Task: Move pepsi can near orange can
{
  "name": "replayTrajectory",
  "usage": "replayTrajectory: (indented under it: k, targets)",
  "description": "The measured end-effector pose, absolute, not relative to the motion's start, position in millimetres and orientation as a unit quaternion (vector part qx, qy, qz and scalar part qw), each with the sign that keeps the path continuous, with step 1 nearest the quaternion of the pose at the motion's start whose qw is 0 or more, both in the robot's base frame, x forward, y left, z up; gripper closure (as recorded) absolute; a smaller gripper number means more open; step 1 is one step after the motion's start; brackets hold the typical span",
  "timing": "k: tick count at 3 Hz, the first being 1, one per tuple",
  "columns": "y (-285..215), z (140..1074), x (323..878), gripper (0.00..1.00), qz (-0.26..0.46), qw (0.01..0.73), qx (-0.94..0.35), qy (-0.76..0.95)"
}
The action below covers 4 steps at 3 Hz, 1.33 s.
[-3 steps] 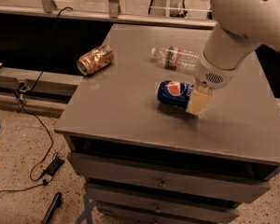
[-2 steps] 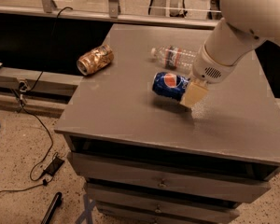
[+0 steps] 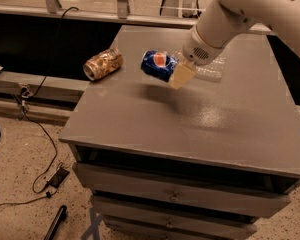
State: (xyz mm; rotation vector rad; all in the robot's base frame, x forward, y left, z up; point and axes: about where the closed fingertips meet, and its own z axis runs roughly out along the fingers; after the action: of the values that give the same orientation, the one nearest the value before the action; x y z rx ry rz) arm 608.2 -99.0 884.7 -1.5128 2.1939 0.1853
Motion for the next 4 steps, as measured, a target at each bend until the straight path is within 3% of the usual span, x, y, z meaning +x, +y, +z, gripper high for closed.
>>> replayTrajectory:
  k: [2, 4]
  targets:
    - [-37.7, 870.6, 649.7, 1.00, 0.065, 0.221, -0.506, 0.831]
    - [-5.7, 861.3, 651.3, 1.00, 0.082, 0.206, -0.482, 0.848]
